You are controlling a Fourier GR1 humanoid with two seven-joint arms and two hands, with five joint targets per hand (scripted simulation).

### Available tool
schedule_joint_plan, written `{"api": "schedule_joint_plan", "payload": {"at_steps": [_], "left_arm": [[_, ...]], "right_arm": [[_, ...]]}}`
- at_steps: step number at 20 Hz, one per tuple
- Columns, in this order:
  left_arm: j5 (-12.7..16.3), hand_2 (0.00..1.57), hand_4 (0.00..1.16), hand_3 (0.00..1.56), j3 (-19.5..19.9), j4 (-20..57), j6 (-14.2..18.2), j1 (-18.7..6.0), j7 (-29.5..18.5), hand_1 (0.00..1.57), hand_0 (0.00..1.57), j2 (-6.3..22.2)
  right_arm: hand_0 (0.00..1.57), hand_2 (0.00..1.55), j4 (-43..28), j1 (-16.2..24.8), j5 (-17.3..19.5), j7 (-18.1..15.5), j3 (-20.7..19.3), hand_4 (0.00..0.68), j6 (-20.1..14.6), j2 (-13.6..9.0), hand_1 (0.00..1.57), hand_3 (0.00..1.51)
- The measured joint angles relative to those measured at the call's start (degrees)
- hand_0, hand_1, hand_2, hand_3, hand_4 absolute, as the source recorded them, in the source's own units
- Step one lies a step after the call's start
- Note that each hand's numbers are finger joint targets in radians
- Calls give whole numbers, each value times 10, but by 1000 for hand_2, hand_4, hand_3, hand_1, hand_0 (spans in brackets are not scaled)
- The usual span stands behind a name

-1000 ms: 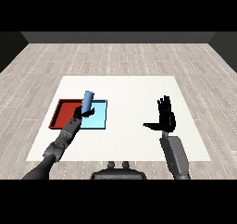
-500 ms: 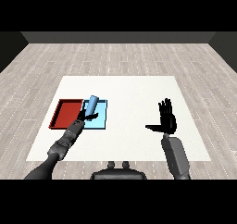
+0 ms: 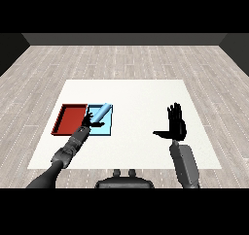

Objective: Pick the blue can and put it in the blue box

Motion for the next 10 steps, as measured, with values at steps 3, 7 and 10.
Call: {"api": "schedule_joint_plan", "payload": {"at_steps": [3, 7, 10], "left_arm": [[23, 0, 0, 0, 28, -23, 54, 15, -40, 0, 0, -3], [54, 0, 0, 0, 65, -91, 102, 29, -143, 0, 0, 3], [70, 0, 0, 0, 79, -156, 74, 48, -227, 0, 0, 3]], "right_arm": [[0, 0, 0, 0, -4, -5, -1, 0, 8, 2, 0, 0], [0, 0, -6, -9, -3, 1, 2, 0, 1, 9, 0, 0], [0, 0, -11, 1, -6, 3, 3, 0, 5, 9, 0, 0]]}}
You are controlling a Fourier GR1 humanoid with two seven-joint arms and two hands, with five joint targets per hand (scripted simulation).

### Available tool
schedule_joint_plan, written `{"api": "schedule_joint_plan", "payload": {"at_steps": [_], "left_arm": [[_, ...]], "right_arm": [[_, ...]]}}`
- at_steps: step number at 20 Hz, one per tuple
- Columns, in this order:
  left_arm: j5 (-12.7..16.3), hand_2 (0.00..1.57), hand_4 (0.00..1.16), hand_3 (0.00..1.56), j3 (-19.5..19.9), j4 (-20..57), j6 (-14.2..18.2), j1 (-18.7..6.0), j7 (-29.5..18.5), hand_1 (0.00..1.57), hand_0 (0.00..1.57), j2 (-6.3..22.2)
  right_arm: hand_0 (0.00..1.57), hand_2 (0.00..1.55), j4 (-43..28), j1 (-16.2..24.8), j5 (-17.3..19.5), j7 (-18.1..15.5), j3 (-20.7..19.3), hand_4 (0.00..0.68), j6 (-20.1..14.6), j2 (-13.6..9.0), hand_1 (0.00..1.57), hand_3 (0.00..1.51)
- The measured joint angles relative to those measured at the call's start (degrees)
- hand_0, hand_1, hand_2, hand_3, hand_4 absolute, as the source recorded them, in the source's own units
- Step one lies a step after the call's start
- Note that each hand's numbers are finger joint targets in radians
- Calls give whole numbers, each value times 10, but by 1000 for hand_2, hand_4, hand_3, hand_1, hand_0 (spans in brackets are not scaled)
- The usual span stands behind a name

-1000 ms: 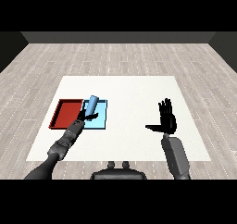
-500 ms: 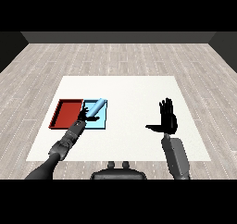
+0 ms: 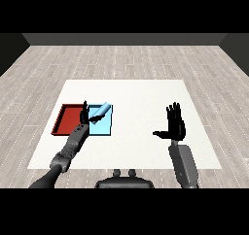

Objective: Pick the blue can and put it in the blue box

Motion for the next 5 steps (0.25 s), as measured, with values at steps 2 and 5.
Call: {"api": "schedule_joint_plan", "payload": {"at_steps": [2, 5], "left_arm": [[7, 0, 0, 0, 1, -48, -25, 22, -54, 0, 0, -4], [20, 0, 0, 0, -3, -123, -70, 60, -117, 0, 0, -18]], "right_arm": [[0, 0, 1, -3, 3, 7, 1, 0, -1, -4, 0, 0], [0, 0, 2, 3, 9, 9, 1, 0, 5, -14, 0, 0]]}}
